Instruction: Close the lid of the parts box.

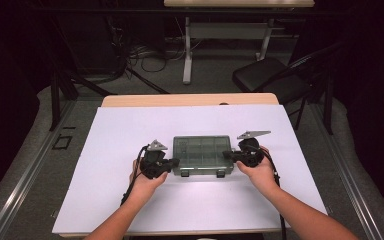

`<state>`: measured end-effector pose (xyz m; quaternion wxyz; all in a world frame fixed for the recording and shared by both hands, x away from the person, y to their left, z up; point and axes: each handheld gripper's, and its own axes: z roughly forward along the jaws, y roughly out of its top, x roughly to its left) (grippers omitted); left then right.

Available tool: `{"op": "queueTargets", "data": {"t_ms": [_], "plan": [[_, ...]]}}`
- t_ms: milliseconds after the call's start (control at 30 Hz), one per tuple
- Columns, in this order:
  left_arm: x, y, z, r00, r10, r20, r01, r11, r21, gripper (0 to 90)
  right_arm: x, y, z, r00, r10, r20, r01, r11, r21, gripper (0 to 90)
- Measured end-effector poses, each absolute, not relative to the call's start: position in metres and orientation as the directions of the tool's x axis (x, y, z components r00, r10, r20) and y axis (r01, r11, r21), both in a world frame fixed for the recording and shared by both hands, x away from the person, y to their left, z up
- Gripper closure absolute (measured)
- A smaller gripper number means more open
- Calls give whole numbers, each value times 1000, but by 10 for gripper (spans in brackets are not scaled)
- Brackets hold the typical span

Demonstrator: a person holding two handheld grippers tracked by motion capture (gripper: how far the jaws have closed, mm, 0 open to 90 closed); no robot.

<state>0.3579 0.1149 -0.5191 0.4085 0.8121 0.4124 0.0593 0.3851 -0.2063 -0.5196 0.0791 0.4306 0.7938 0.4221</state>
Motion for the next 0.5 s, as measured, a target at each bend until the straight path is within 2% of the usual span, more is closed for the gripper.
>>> {"op": "queueTargets", "data": {"t_ms": [100, 367, 500], "plan": [[358, 119, -517, 642, 731, -233, 626, -324, 709, 815, 383, -207, -517, -620, 751, 227, 607, 276, 745, 857], [352, 133, -513, 620, 744, -249, 622, -273, 734, 566, 376, -208, -512, -613, 760, 215, 589, 257, 766, 612], [347, 140, -511, 617, 757, -215, 601, -277, 750, 492, 371, -211, -510, -612, 763, 209, 576, 248, 779, 547]]}}
